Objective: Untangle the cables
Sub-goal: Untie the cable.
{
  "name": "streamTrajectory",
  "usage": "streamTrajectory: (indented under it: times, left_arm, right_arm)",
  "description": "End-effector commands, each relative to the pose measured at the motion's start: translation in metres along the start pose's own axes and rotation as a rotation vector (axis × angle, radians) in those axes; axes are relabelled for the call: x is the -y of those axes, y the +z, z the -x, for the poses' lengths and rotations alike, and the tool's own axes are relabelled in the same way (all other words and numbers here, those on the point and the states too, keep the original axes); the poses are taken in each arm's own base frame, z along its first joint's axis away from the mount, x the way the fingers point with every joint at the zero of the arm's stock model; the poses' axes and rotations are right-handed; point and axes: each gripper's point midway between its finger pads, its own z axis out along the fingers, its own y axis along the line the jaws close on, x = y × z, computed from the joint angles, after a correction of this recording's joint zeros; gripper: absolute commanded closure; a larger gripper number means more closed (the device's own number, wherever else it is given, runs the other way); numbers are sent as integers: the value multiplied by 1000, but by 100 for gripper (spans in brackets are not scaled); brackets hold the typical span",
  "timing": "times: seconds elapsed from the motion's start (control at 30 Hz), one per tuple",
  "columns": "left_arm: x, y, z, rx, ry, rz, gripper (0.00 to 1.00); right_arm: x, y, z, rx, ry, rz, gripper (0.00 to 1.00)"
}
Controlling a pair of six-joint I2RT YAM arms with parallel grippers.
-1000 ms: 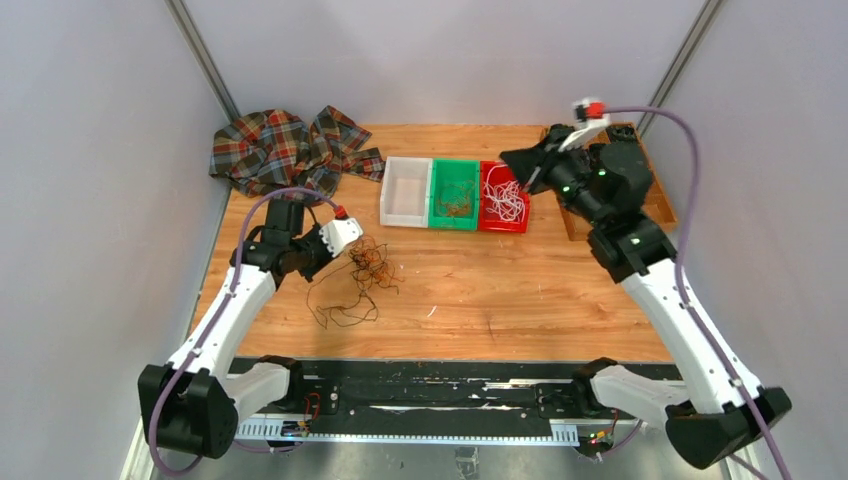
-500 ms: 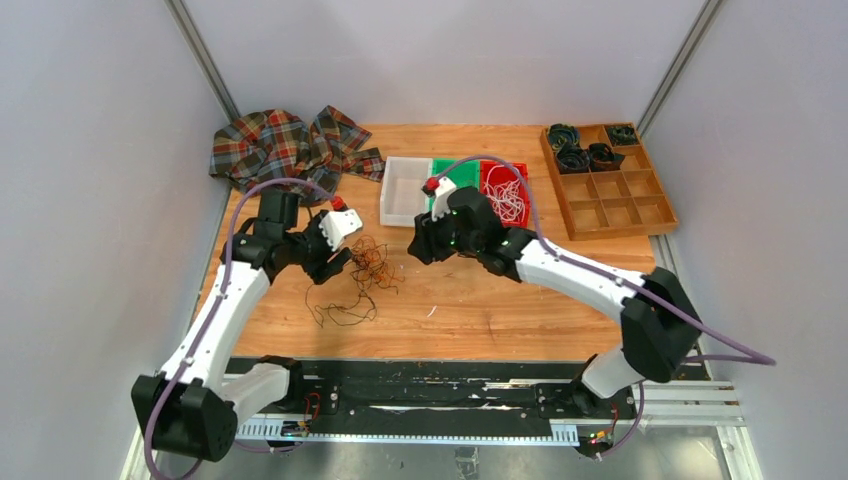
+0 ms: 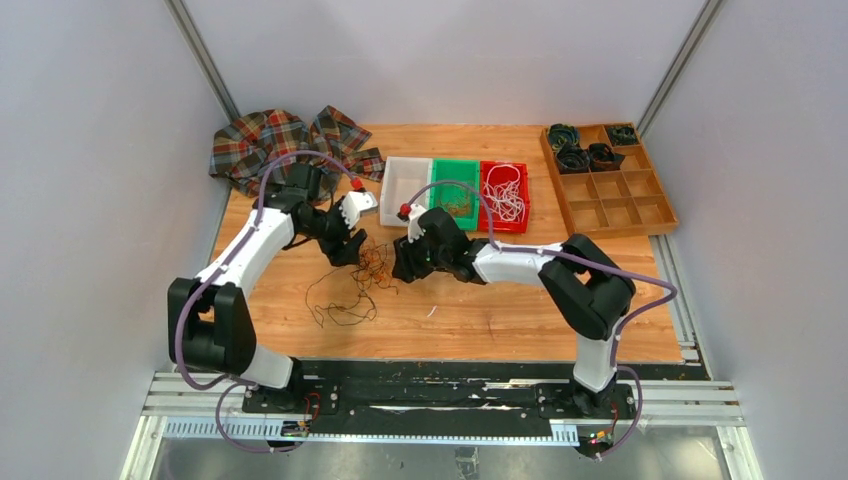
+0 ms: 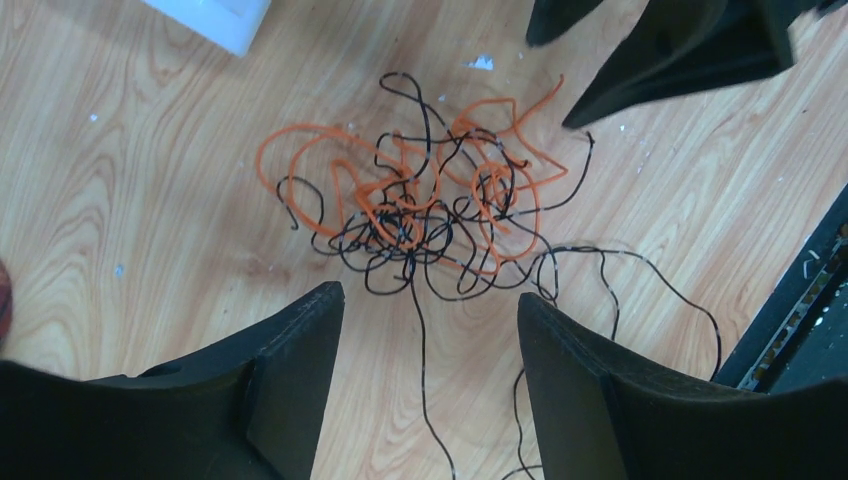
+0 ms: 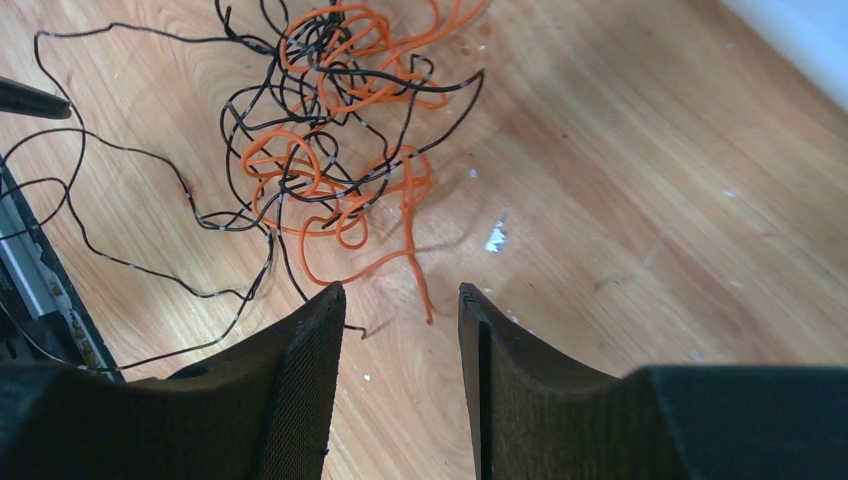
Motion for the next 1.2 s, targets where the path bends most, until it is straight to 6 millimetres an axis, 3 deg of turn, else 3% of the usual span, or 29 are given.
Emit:
streamTrajectory:
  times: [0.0,0.27,0.57,0.7,0.8,0.9,1.0,1.17]
  left_arm:
    - [-1,8,18,73,32,-71,31]
    - [-9,36,20,72,6,-167,31]
    - [-14,62,28,73,17,-230,37]
    - [-17,71,26,65,3,-232,53]
    - [-18,72,25,56,-13,-228,78]
    - [-16,60,32,70,-20,-200,92]
    - [-8,37,48,114,-21,-164,95]
    - [9,-21,77,181,19,-79,97]
  right_arm:
    - [-21,16,10,47,-68,113,54]
    - [-12,34,1,56,-67,102,55]
    - [-3,32,0,118,-35,62,64]
    - [-2,35,2,124,-19,60,73]
    - [-4,35,4,134,0,64,84]
    - [-5,32,7,147,19,69,98]
    - [-6,24,10,160,32,70,99]
    - [0,2,13,181,35,21,99]
